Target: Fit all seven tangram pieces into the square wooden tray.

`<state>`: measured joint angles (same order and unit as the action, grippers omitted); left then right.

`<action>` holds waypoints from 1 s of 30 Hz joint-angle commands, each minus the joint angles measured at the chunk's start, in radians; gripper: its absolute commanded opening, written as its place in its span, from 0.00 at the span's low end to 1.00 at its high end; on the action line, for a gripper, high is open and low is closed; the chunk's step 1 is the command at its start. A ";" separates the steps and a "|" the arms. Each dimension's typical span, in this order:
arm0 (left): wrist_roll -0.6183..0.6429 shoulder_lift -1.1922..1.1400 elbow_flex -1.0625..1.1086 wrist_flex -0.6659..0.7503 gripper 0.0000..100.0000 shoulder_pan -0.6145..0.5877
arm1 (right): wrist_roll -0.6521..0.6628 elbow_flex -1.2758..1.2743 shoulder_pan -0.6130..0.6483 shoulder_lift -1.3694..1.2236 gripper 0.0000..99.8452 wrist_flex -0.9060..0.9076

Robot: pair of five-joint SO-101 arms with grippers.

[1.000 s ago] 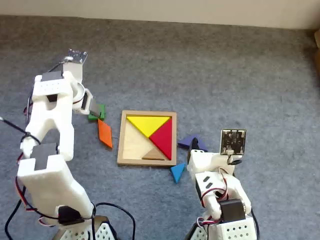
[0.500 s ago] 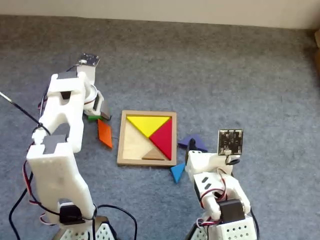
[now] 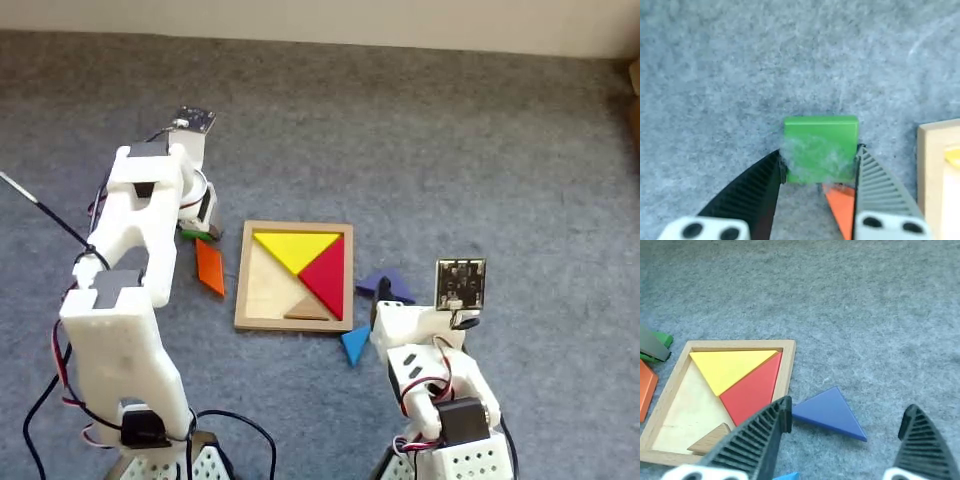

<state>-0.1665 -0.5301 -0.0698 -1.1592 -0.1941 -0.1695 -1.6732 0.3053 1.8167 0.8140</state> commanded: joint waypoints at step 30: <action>0.008 0.539 0.096 -0.396 0.18 0.225 | 0.014 -0.042 0.007 0.005 0.33 -0.025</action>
<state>-0.1649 -0.1158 -0.0422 -1.5489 -0.0299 -0.1695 -1.6732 0.3053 1.8167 0.8140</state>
